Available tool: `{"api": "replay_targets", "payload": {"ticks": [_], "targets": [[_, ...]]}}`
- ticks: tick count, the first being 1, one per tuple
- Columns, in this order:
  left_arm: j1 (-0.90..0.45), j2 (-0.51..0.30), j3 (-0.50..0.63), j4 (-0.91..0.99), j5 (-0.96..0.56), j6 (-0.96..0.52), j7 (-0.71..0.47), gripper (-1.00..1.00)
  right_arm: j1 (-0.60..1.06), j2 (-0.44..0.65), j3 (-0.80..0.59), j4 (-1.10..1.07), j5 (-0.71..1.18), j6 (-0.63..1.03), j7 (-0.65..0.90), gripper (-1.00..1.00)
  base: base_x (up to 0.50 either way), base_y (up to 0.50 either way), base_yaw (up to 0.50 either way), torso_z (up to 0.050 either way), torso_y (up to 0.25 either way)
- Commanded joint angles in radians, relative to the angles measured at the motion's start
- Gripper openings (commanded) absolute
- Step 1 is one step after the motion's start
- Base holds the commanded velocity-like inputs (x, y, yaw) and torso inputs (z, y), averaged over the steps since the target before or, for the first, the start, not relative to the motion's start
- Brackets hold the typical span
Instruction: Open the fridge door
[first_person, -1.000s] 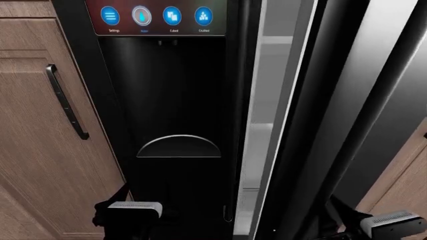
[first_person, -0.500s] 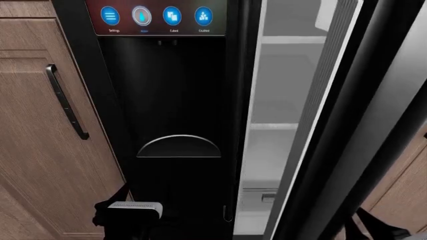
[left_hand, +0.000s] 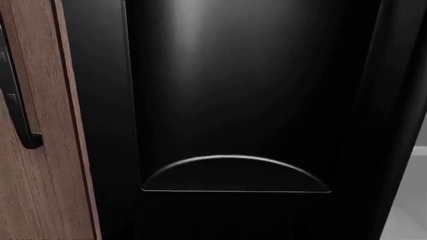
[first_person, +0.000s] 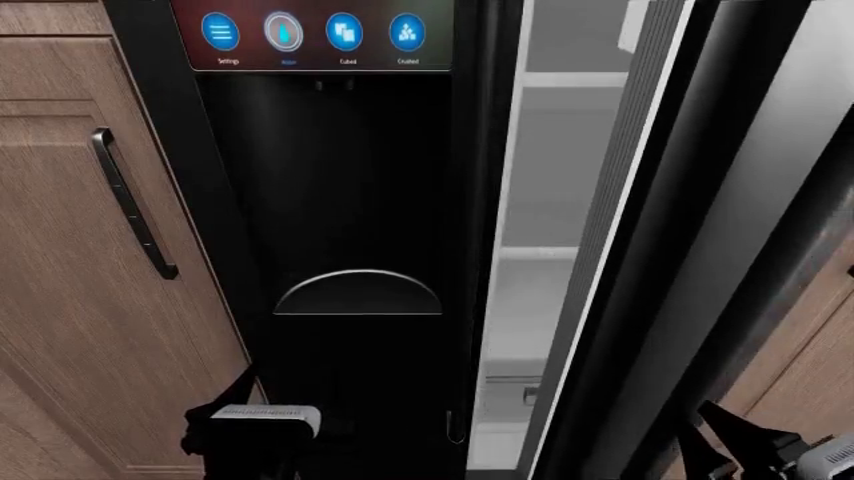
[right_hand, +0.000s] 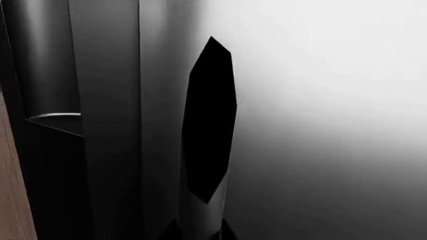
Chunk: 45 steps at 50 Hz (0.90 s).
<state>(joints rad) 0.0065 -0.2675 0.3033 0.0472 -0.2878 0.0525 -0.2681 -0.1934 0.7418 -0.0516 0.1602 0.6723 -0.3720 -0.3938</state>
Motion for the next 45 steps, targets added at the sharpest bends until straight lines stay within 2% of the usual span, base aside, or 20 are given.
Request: {"api": "replay_targets", "payload": {"ticks": [1,12,13,21,45], "targets": [[0.004,-0.005,-0.001,-0.002,-0.006,0.007,-0.004,1.0,0.101,0.019,0.08,-0.009,0.117,0.006,-0.002,-1.0,0.0,0.0,0.0,0.0,0.0],[0.005,-0.008,0.0,-0.003,-0.01,0.01,-0.006,1.0,0.092,0.018,0.082,-0.018,0.108,-0.01,-0.014,-1.0,0.0,0.0,0.0,0.002,0.003],[0.005,-0.008,0.001,-0.003,-0.011,0.01,-0.007,1.0,0.086,0.019,0.083,-0.02,0.107,-0.015,-0.019,1.0,0.01,0.0,0.0,0.0,0.01],[0.006,-0.011,0.001,-0.002,-0.013,0.011,-0.01,1.0,0.061,0.059,0.058,-0.053,0.133,0.057,-0.03,1.0,0.0,0.0,0.0,0.0,0.0],[0.002,-0.015,0.006,-0.013,-0.023,0.023,-0.011,1.0,0.026,0.081,0.059,-0.089,0.128,0.059,-0.045,1.0,0.0,0.0,0.0,0.0,0.0]]}}
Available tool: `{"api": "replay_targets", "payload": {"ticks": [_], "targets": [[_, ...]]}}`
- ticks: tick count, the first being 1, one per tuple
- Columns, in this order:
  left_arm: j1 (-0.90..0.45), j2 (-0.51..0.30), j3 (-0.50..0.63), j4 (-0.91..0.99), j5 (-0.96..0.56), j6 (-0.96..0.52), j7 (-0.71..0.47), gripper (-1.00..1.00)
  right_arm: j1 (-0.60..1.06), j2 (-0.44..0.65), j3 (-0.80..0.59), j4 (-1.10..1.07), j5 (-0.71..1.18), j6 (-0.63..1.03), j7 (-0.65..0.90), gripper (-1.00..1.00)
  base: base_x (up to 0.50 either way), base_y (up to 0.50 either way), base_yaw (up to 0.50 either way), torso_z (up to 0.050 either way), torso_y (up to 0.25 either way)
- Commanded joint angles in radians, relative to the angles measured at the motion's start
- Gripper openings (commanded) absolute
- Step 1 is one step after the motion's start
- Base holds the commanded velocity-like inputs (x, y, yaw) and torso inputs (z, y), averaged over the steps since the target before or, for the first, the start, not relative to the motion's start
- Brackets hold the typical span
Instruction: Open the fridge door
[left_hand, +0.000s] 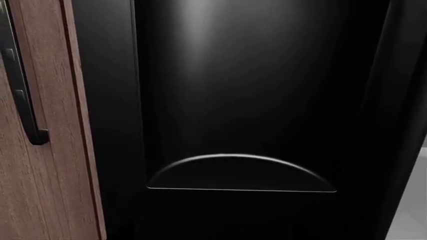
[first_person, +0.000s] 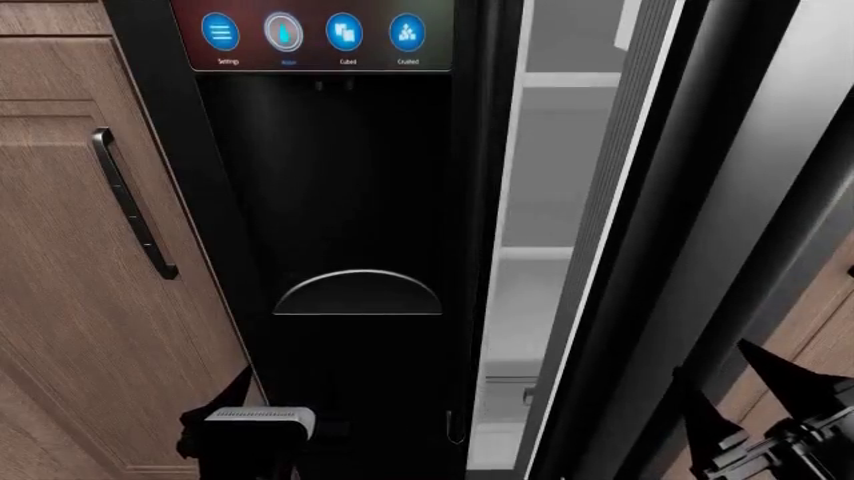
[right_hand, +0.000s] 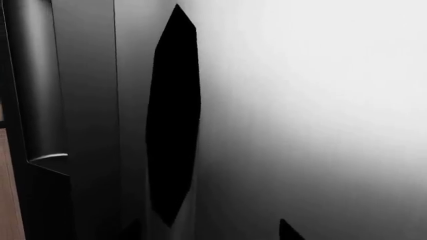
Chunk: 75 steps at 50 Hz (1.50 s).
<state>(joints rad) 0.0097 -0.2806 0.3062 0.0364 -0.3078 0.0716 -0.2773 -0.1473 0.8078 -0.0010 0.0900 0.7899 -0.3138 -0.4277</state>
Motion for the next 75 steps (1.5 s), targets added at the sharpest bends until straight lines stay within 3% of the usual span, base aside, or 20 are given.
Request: {"api": "replay_targets", "payload": {"ticks": [1,24,50,62,75], "targets": [[-0.001,-0.002,0.003,-0.002,-0.003,0.004,-0.002,1.0,-0.022,0.016,0.009,-0.02,0.012,0.001,-0.013,1.0,0.0,0.0,0.0,0.0,0.0],[0.012,-0.012,0.017,0.03,0.001,-0.004,-0.016,1.0,-0.178,0.055,0.088,-0.113,0.039,-0.047,-0.012,1.0,0.0,0.0,0.0,0.0,0.0],[0.031,-0.018,0.035,0.061,0.008,-0.005,-0.03,1.0,-0.581,0.13,0.335,-0.363,0.174,-0.082,-0.04,1.0,0.0,0.0,0.0,0.0,0.0],[0.031,-0.02,0.041,0.064,0.008,-0.005,-0.034,1.0,-0.633,-0.005,0.544,-0.499,0.201,0.08,-0.204,1.0,0.0,0.0,0.0,0.0,0.0],[0.028,-0.022,0.046,0.062,0.008,-0.005,-0.037,1.0,-0.623,-0.111,0.664,-0.599,0.234,0.212,-0.35,1.0,0.0,0.0,0.0,0.0,0.0]]}}
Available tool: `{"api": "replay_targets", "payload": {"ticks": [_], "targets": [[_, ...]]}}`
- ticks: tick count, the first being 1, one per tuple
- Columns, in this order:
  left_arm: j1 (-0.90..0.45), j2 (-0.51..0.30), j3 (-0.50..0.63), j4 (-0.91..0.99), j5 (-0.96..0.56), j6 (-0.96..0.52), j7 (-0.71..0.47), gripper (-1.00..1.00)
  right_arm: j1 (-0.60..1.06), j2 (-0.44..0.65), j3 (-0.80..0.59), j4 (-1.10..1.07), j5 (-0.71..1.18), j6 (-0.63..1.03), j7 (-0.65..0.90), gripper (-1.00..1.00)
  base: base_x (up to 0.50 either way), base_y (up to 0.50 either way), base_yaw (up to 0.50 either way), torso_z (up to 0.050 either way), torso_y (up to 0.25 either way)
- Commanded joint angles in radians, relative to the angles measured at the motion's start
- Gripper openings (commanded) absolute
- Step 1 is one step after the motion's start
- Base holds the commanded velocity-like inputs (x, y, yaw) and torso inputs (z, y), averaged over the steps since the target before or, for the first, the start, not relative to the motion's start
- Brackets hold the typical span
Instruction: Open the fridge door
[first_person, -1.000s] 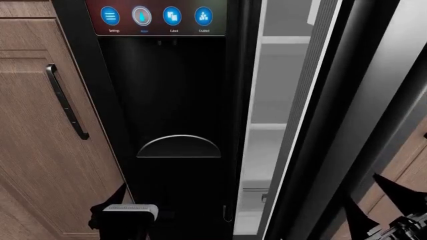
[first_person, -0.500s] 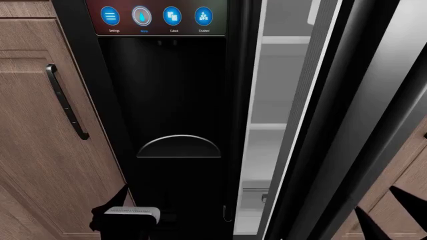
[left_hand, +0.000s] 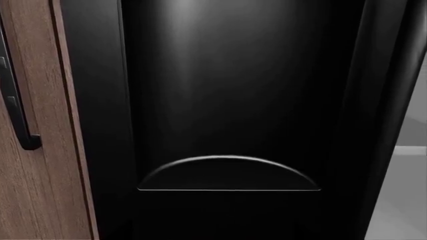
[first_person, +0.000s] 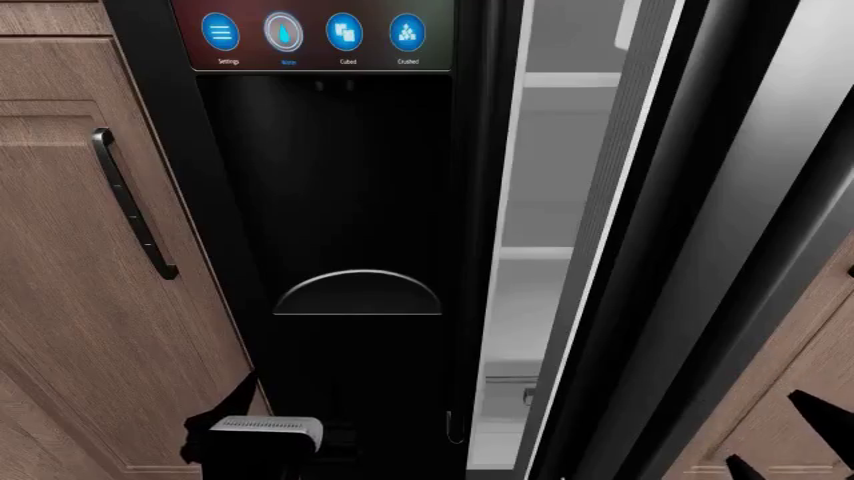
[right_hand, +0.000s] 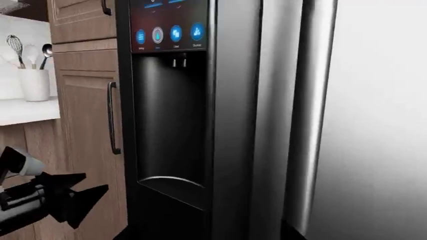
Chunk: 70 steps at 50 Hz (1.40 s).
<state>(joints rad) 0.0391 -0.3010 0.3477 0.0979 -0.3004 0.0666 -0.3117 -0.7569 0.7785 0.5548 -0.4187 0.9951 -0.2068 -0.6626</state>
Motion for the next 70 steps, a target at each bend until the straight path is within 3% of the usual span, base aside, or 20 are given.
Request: {"api": "replay_targets", "payload": {"ticks": [1,36,51,70], "targets": [[-0.002,-0.002,0.005,0.0,0.0,-0.001,-0.003,1.0,-0.014,-0.085,0.112,-0.099,0.037,0.115,-0.126,1.0,0.0,0.0,0.0,0.0,0.0],[0.005,-0.007,0.015,0.009,0.001,0.003,-0.02,1.0,0.028,-0.089,0.009,-0.413,0.318,0.349,-0.129,1.0,0.0,0.0,0.0,0.0,0.0],[0.011,-0.013,0.011,0.0,-0.008,0.017,-0.02,1.0,0.277,-0.058,-0.204,-0.395,0.357,0.434,0.053,1.0,0.0,0.0,0.0,0.0,0.0],[0.01,-0.012,0.016,-0.016,-0.011,0.03,-0.021,1.0,0.642,-0.2,-0.56,-0.289,0.179,0.614,0.345,1.0,0.0,0.0,0.0,0.0,0.0]]}}
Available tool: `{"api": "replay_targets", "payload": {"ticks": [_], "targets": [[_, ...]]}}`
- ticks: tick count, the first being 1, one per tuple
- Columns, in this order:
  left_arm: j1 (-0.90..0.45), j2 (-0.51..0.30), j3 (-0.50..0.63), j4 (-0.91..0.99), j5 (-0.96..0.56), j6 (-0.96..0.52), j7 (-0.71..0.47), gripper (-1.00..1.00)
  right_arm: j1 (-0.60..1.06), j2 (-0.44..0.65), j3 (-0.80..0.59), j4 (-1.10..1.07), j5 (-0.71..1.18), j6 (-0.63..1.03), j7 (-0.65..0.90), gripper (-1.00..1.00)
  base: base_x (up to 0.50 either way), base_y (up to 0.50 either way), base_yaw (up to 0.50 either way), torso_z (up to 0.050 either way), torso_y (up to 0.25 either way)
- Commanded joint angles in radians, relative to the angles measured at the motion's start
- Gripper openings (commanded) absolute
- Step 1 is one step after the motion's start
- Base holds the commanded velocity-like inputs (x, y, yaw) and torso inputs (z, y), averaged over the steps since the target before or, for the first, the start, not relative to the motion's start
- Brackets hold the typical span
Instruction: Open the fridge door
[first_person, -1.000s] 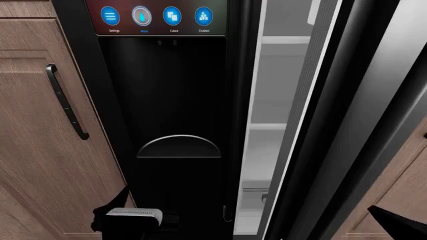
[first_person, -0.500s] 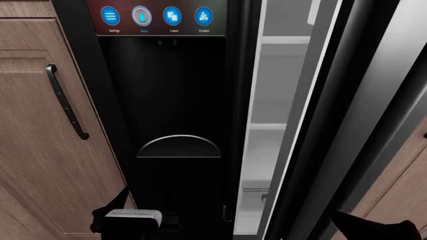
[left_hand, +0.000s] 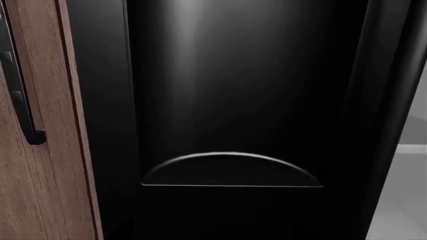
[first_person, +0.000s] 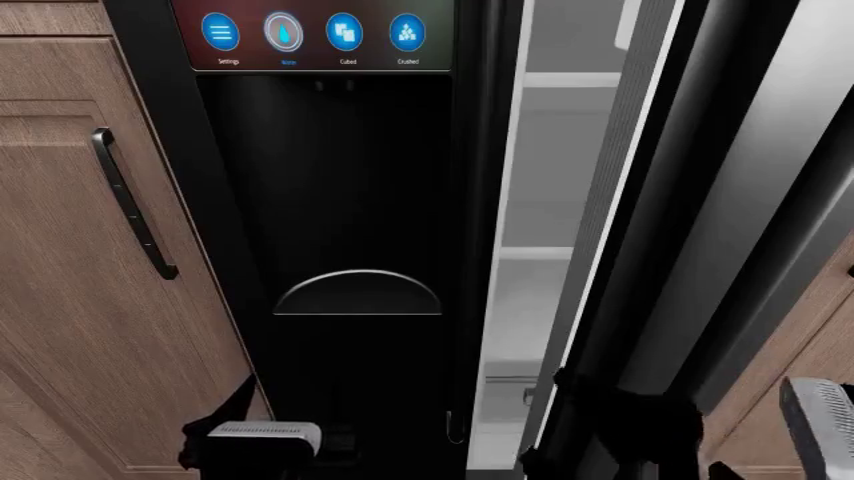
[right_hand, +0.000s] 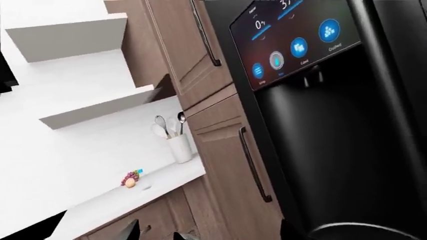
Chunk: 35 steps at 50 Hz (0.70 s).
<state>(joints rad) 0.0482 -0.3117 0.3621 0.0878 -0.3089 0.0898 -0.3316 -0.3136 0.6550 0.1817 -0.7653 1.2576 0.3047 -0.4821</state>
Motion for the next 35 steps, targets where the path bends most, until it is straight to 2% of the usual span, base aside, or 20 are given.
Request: {"api": "replay_targets", "payload": {"ticks": [1,9,20,30,35], "targets": [[0.0,-0.002,0.001,-0.007,-0.003,0.006,-0.001,1.0,0.223,-0.091,-0.206,0.075,-0.096,0.115,0.183,1.0,0.0,0.0,0.0,0.0,0.0],[-0.005,-0.003,0.003,-0.01,-0.004,0.002,-0.003,1.0,0.357,-0.171,-0.308,0.2,-0.183,0.173,0.26,1.0,0.0,0.0,0.0,0.0,0.0],[-0.009,-0.002,0.005,-0.02,-0.004,0.002,-0.008,1.0,0.426,-0.226,-0.38,0.263,-0.217,0.217,0.308,1.0,0.0,0.0,0.0,0.0,0.0],[-0.008,0.001,0.004,-0.04,-0.006,0.014,-0.01,1.0,0.459,-0.273,-0.409,0.234,-0.172,0.293,0.47,1.0,0.0,0.0,0.0,0.0,0.0],[-0.006,0.001,0.002,-0.048,-0.009,0.02,-0.011,1.0,0.458,-0.319,-0.421,0.217,-0.238,0.281,0.58,1.0,0.0,0.0,0.0,0.0,0.0]]}}
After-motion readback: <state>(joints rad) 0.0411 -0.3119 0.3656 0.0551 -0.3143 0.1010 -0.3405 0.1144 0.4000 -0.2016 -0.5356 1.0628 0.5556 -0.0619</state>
